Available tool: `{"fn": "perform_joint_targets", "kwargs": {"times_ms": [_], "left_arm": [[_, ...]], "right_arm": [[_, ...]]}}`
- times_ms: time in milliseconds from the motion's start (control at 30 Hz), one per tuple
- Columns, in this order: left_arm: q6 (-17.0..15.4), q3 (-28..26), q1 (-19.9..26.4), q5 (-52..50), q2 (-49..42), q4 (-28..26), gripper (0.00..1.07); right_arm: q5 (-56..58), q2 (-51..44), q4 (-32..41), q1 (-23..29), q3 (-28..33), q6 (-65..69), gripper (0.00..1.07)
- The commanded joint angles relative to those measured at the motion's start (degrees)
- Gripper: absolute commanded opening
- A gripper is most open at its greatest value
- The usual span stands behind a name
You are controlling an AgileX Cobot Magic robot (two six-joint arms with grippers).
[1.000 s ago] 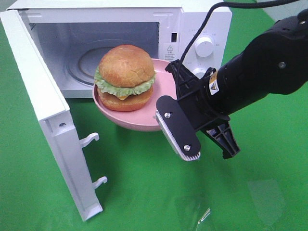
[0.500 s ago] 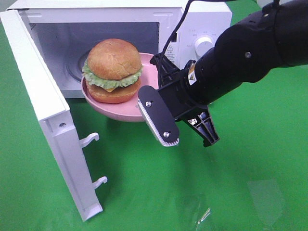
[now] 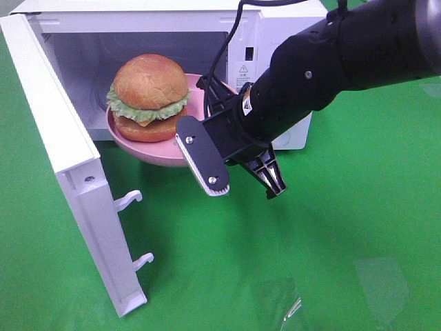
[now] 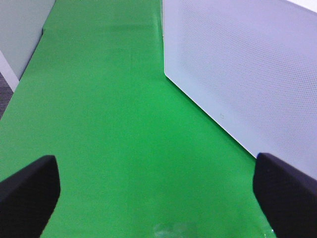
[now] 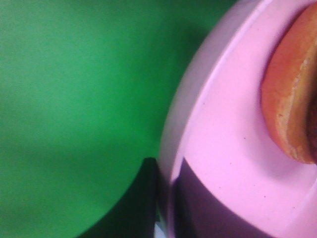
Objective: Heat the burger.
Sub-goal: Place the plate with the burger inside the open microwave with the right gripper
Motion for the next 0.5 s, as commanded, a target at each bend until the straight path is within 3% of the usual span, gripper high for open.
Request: {"fn": "perform_joint_targets", "kwargs": {"times_ms": [33,500], "left_arm": [[-0.17,0.23,0.17,-0.74,-0.92,-0.52,0.98],[-0.17,0.23,0.17,-0.74,-0.92,-0.52,0.98]], "right_arm": [[-3.78,0.34,0.06,0.0,-2.06,0.97,0.0],[-2.46,6.93,0.0,0.0,-10.71,2.69,0.0]]}}
